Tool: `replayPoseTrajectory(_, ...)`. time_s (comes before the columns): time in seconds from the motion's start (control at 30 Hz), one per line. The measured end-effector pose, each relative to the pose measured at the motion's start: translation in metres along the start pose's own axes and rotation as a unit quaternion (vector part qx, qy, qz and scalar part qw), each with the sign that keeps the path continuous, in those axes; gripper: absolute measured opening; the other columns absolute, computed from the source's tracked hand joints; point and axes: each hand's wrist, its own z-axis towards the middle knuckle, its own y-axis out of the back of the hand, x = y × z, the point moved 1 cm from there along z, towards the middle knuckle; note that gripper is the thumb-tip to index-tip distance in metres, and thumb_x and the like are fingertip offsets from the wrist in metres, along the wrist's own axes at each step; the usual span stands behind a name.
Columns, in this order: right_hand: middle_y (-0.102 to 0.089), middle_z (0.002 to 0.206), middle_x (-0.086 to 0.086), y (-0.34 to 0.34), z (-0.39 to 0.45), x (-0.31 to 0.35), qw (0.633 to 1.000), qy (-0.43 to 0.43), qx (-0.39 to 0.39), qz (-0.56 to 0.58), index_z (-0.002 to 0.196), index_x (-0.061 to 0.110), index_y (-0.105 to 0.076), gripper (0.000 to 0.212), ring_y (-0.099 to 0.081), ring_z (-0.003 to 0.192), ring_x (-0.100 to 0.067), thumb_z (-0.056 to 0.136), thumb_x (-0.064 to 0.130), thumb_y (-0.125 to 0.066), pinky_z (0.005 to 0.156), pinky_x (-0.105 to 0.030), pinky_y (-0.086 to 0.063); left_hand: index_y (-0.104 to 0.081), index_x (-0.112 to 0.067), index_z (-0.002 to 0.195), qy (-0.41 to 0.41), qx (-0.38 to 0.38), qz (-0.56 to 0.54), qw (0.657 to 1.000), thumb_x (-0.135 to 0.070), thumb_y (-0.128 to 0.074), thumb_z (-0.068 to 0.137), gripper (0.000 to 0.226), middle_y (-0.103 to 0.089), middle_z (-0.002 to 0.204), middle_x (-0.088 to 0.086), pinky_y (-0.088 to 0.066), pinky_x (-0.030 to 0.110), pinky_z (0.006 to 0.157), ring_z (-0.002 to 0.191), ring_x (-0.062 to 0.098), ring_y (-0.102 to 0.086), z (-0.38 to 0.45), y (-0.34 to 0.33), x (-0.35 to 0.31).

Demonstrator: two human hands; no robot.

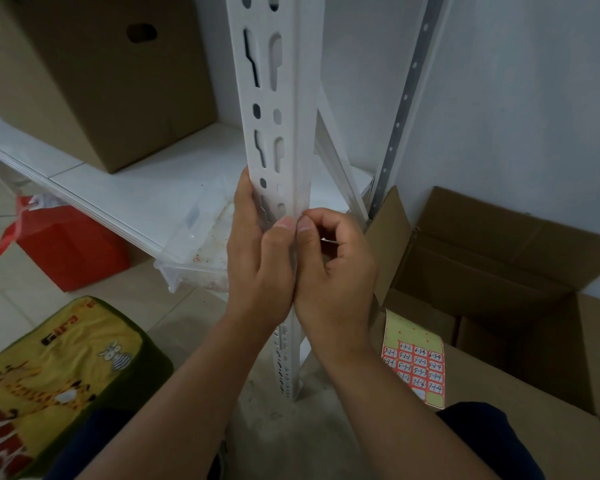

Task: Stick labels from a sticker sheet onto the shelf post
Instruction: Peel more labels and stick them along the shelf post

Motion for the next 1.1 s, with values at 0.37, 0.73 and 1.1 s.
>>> replayPoseTrajectory(0.37,-0.064,0.091,0.005,-0.002,-0.005,0.003,1.000,0.030,-0.009,-0.005,0.099,0.011,-0.064,0.019,-0.060,0.084,-0.005,0.095,0.028,-0.058,0.070,-0.012,-0.051,-0.037,-0.002,0.141,-0.009,0.003,0.008,1.000,-0.009,-0.036,0.085,0.057,-0.056,0.112,-0.014,-0.047,0.011,0.076,0.098,-0.007,-0.058,0.000,0.004,0.000)
replayPoseTrajectory(0.73,-0.059,0.090,-0.001,0.000,0.002,0.001,0.998,0.034,0.047,-0.007,0.095,0.017,-0.055,0.005,-0.058,0.081,-0.009,0.096,0.021,-0.053,0.067,-0.013,-0.049,-0.035,-0.003,0.145,-0.007,0.016,-0.002,1.000,-0.012,-0.034,0.087,0.058,-0.055,0.127,-0.006,-0.047,0.012,0.084,0.111,-0.005,-0.056,0.002,0.009,0.000)
replayPoseTrajectory(1.1,-0.065,0.095,-0.012,0.007,0.006,0.001,0.984,0.156,0.000,-0.081,0.097,-0.003,-0.065,0.011,-0.057,0.088,-0.006,0.092,0.005,-0.060,0.076,-0.008,-0.047,-0.035,-0.001,0.145,-0.001,0.013,0.001,1.000,-0.011,-0.033,0.087,0.058,-0.054,0.127,-0.004,-0.046,0.013,0.087,0.112,-0.005,-0.055,0.001,0.011,0.003)
